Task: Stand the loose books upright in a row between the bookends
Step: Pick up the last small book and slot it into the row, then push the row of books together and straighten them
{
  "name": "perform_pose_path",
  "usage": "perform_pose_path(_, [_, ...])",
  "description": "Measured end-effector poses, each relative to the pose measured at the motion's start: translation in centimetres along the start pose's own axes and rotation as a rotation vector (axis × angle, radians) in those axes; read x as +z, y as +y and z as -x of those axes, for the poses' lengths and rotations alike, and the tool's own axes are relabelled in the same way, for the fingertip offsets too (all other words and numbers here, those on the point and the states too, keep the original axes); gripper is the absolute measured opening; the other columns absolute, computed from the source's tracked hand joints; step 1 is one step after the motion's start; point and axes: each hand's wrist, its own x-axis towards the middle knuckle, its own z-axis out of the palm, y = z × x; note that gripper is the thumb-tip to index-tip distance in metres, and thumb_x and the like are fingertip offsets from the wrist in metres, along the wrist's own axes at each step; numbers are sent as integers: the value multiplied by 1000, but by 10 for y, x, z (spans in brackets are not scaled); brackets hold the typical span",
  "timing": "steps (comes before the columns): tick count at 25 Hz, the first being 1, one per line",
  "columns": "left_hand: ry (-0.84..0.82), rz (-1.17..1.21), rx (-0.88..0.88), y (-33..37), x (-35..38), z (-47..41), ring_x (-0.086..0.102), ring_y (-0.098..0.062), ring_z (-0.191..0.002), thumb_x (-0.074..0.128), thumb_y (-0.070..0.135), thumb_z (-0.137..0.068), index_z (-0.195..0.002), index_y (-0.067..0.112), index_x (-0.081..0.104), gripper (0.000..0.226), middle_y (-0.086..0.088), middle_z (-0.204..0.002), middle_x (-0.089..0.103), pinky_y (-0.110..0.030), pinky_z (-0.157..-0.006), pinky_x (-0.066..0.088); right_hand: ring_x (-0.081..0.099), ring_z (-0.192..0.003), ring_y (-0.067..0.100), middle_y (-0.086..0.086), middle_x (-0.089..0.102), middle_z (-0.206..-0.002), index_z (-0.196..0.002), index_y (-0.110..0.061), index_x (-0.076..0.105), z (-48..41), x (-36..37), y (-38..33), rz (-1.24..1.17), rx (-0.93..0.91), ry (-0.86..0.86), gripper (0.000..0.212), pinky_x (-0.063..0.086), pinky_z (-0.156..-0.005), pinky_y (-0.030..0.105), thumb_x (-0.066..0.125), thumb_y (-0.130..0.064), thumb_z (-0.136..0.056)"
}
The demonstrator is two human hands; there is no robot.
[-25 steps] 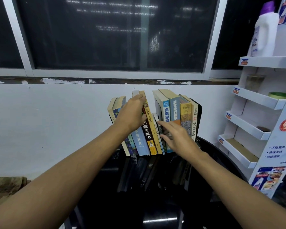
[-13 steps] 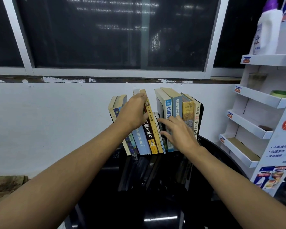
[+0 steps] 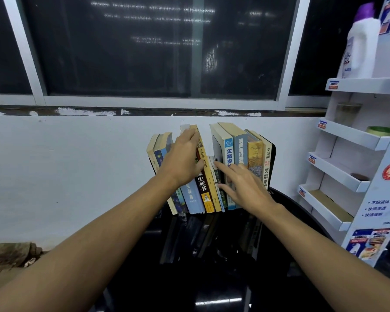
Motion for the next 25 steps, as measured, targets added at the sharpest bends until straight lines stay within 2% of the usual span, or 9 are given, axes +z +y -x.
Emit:
perform_pose_path(2, [18, 43, 27, 0, 7, 13, 9, -20, -154, 67, 19, -91, -156, 11, 22, 79, -4, -164, 18, -36, -124, 16, 53, -100, 15, 0, 59, -108, -153, -23, 36, 1, -4, 1, -18, -8, 2, 64, 55, -86, 37, 61, -39, -97])
perform_pose_path(3, [31, 66, 24, -1, 11, 22, -5, -15, -155, 65, 19, -93, -160, 15, 10, 87, 0, -168, 2, -33, -123, 7, 53, -102, 14, -1, 59, -109, -152, -22, 37, 2, -7, 2, -24, -17, 13, 62, 55, -87, 37, 60, -40, -97])
perform_pose_path(5, [91, 98, 3, -1, 18, 44, -17, -9, -153, 64, 19, -94, -161, 20, -1, 93, 6, -168, -14, -34, -122, 6, 54, -103, 15, 0, 59, -110, -148, -19, 43, 0, -13, 1, -28, -54, 54, 57, 55, -87, 38, 60, -39, -98])
perform_pose_path(8, [157, 182, -64, -4, 30, 80, -17, -12, -153, 66, 17, -93, -161, 19, -1, 95, 6, -167, -18, -53, -125, 11, 54, -103, 16, 3, 58, -113, -142, -14, 50, -7, -23, -4, -29, -142, 132, 51, 55, -87, 37, 61, -38, -98])
perform_pose_path(10, [162, 225, -122, -10, 39, 99, -18, -16, -153, 68, 17, -93, -160, 18, -5, 99, 5, -166, -21, -58, -123, 14, 54, -110, 15, 2, 57, -122, -142, -15, 49, -15, -31, -9, -37, -203, 140, 51, 52, -94, 34, 59, -40, -98])
perform_pose_path(12, [150, 228, -165, -18, 47, 114, -19, -16, -153, 68, 17, -92, -159, 15, -9, 102, 3, -166, -22, -58, -123, 12, 51, -121, 12, -1, 53, -135, -145, -18, 46, -26, -39, -17, -42, -267, 118, 54, 47, -104, 32, 57, -43, -99])
perform_pose_path(15, [138, 217, -220, -31, 54, 125, -22, -16, -152, 68, 16, -92, -158, 13, -16, 106, 2, -165, -26, -56, -124, 11, 43, -136, 11, -3, 45, -151, -152, -21, 39, -44, -46, -32, -23, -367, 62, 59, 36, -115, 38, 52, -48, -100])
perform_pose_path(20, [137, 201, -263, -40, 63, 128, -30, -24, -149, 69, 15, -91, -155, 11, -22, 111, -7, -160, -36, -57, -123, 8, 36, -144, 13, -2, 37, -159, -156, -21, 32, -82, -46, -56, 91, -580, 29, 60, 30, -114, 34, 45, -46, -103])
perform_pose_path(25, [115, 221, -281, -47, 69, 116, -30, -21, -149, 66, 19, -92, -153, 6, -26, 111, -10, -159, -37, -51, -125, 1, 33, -148, 17, -2, 32, -162, -157, -22, 30, -123, -34, -70, 186, -713, -33, 57, 35, -115, 44, 38, -42, -104])
